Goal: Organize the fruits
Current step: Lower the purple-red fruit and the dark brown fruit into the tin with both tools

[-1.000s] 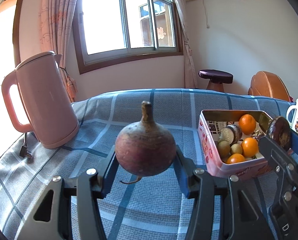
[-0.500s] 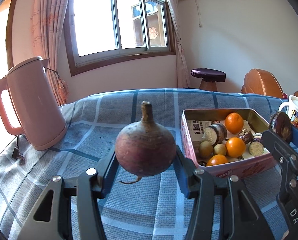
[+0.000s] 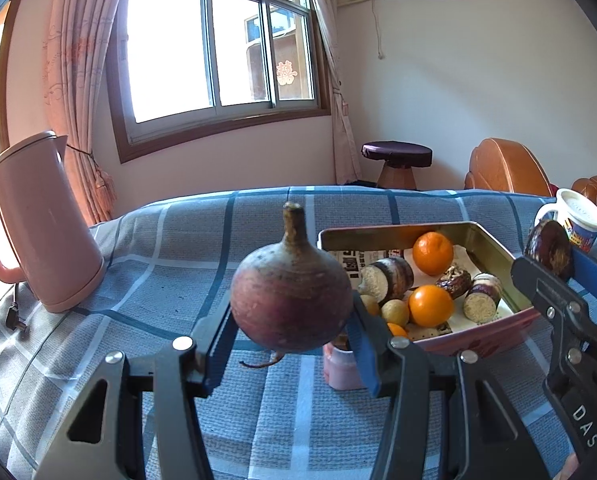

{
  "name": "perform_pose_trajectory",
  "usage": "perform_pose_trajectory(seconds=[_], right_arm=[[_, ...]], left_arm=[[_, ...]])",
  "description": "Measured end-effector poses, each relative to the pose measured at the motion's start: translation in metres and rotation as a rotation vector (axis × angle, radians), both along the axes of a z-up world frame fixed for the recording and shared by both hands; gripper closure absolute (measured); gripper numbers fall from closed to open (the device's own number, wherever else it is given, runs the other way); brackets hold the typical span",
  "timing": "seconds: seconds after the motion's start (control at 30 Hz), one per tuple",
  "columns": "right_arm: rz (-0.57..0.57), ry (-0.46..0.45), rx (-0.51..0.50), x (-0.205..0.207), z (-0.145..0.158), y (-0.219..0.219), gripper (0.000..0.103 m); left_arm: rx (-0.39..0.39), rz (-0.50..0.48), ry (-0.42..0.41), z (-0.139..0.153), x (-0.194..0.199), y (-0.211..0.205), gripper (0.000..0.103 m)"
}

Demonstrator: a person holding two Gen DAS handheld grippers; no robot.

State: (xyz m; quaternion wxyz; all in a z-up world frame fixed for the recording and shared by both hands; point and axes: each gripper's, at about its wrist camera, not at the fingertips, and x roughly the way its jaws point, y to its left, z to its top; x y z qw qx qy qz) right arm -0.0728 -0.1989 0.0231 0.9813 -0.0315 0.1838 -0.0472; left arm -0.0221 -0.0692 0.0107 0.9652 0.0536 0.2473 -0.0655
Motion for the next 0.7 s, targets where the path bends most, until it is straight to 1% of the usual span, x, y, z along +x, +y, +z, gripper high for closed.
perform_pose_trajectory(seconds=[0.17, 0.33, 0.7], right_arm=[[-0.036, 0.002, 0.0, 0.002, 0.0, -0.017, 0.057], [-0.066, 0.005, 0.018, 0.003, 0.0, -0.029, 0.057], [-0.098, 0.012, 0.048, 0.007, 0.001, -0.042, 0.057]], left_arm=[[-0.017, -0.042, 0.0, 0.0, -0.002, -0.009, 0.049], [-0.013, -0.08, -0.005, 0.001, -0.001, -0.025, 0.049], [-0.021, -0.135, -0.001, 0.002, 0.005, -0.056, 0.049]])
